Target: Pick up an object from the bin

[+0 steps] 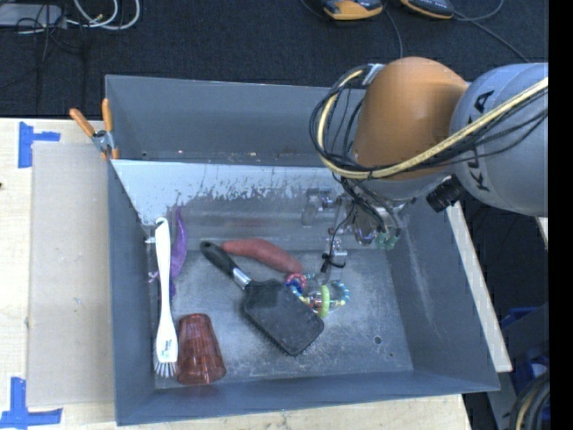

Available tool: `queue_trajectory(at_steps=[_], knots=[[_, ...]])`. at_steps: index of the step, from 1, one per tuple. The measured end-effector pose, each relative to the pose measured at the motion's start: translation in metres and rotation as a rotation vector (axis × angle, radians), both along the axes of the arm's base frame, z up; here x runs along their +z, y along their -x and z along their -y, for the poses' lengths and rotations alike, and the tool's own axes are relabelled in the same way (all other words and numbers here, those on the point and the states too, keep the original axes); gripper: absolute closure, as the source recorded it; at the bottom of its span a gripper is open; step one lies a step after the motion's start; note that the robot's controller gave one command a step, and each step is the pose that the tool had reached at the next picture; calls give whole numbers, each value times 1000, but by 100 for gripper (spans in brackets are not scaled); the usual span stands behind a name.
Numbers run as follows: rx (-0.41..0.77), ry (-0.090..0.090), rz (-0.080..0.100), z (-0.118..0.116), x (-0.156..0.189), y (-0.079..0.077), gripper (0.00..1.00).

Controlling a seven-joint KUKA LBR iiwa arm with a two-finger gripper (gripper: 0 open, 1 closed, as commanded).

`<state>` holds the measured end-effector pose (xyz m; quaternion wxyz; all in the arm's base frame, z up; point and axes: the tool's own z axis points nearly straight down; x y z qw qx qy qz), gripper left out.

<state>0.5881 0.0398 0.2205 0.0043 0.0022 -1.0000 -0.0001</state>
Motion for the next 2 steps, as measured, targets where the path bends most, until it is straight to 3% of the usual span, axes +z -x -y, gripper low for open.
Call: queue_trajectory(at_steps=[1,2], knots=[[-1,0,8,0,5,-1,0],[-72,0,9,-21,-68,-18,0]])
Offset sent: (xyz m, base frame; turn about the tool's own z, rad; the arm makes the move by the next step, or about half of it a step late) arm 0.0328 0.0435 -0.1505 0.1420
